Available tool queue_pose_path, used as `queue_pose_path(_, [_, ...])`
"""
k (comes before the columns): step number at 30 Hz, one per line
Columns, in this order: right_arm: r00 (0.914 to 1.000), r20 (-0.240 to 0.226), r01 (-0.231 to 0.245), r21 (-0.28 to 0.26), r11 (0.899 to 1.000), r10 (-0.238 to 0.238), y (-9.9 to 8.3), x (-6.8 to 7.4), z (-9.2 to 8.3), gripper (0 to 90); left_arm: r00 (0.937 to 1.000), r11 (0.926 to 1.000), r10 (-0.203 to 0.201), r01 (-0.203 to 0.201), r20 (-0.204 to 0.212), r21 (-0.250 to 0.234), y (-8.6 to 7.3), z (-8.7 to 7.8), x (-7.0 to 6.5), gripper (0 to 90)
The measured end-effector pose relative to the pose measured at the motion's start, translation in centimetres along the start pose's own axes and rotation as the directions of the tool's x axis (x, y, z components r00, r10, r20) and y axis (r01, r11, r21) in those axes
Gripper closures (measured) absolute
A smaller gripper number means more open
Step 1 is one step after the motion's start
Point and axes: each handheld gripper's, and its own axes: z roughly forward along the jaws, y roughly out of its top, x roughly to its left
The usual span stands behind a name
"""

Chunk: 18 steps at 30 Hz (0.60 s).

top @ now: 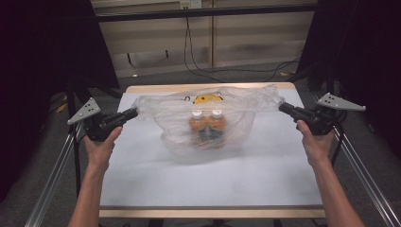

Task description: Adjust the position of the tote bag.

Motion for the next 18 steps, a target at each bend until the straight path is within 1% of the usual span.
queue_pose_path(1, [1.0, 0.0, 0.0, 0.0, 1.0, 0.0, 0.0, 0.0, 0.0, 90.0, 1.0, 1.0, 0.0, 0.0, 0.001, 0.008, -0.2, 0.1, 0.0, 90.0])
queue_pose_path(2, [1.0, 0.0, -0.003, 0.006, 1.0, 0.003, -0.2, 0.0, 0.0, 90.0, 0.9999, 0.9999, -0.005, 0.005, -0.011, 0.013, -0.4, 0.1, 0.0, 90.0])
queue_pose_path(3, [1.0, -0.003, -0.002, 0.008, 1.0, 0.002, -0.4, 0.0, 0.0, 90.0, 1.0, 0.9998, -0.007, 0.007, -0.003, 0.019, -0.7, 0.1, 0.2, 90.0])
queue_pose_path(5, [1.0, -0.007, -0.002, 0.017, 1.0, 0.002, -0.6, 0.1, 0.0, 90.0, 0.9999, 0.9994, -0.014, 0.014, -0.001, 0.033, -1.1, 0.3, 0.4, 90.0])
queue_pose_path(6, [0.9999, -0.011, -0.002, 0.02, 1.0, 0.002, -0.7, 0.1, 0.0, 90.0, 0.9997, 0.9987, -0.02, 0.02, -0.011, 0.046, -1.3, 0.3, 0.4, 90.0])
queue_pose_path(7, [0.9999, -0.014, -0.002, 0.022, 1.0, 0.003, -0.7, 0.1, 0.1, 90.0, 0.9998, 0.9986, -0.019, 0.019, -0.012, 0.049, -1.5, 0.4, 0.5, 90.0])
queue_pose_path(8, [0.9999, -0.011, -0.005, 0.027, 1.0, 0.005, -0.8, 0.1, 0.1, 90.0, 0.9997, 0.9982, -0.023, 0.023, -0.003, 0.055, -1.7, 0.6, 0.6, 90.0])
queue_pose_path(9, [0.9999, -0.011, -0.007, 0.038, 0.999, 0.007, -1.1, 0.1, 0.3, 90.0, 0.9997, 0.9972, -0.019, 0.021, -0.017, 0.072, -1.8, 0.6, 0.6, 90.0])
queue_pose_path(10, [1.0, -0.008, -0.001, 0.048, 0.999, 0.002, -1.3, 0.0, 0.4, 90.0, 0.9998, 0.9965, -0.017, 0.018, -0.009, 0.082, -2.1, 0.7, 0.8, 90.0])
queue_pose_path(11, [1.0, -0.008, -0.001, 0.048, 0.999, 0.002, -1.3, 0.0, 0.4, 90.0, 0.9998, 0.9965, -0.017, 0.018, -0.009, 0.082, -2.1, 0.7, 0.8, 90.0])
queue_pose_path(12, [1.0, -0.008, -0.004, 0.057, 0.998, 0.005, -1.5, 0.0, 0.5, 90.0, 0.9996, 0.996, -0.028, 0.029, -0.005, 0.085, -2.3, 0.8, 0.8, 90.0])
queue_pose_path(14, [1.0, 0.001, -0.004, 0.081, 0.997, 0.003, -2.1, -0.1, 0.8, 90.0, 0.9996, 0.9943, -0.028, 0.028, -0.003, 0.103, -2.6, 1.0, 0.9, 90.0])
queue_pose_path(15, [1.0, 0.006, -0.003, 0.095, 0.995, 0.003, -2.3, -0.2, 0.9, 90.0, 0.9998, 0.9938, -0.02, 0.02, -0.002, 0.109, -2.8, 1.1, 1.0, 90.0])
queue_pose_path(16, [1.0, 0.009, -0.002, 0.101, 0.995, 0.001, -2.4, -0.2, 1.0, 90.0, 0.9999, 0.9928, -0.007, 0.009, -0.012, 0.12, -2.9, 1.1, 0.9, 90.0])
queue_pose_path(17, [0.9999, 0.015, 0.0, 0.114, 0.993, -0.002, -2.7, -0.2, 1.1, 90.0, 0.9999, 0.9912, -0.004, 0.006, -0.014, 0.133, -3.2, 1.3, 0.9, 90.0])
queue_pose_path(18, [0.9995, 0.028, 0.01, 0.134, 0.991, -0.014, -3.0, -0.2, 1.3, 90.0, 0.9999, 0.9908, -0.011, 0.01, 0.003, 0.135, -3.4, 1.5, 1.0, 90.0])
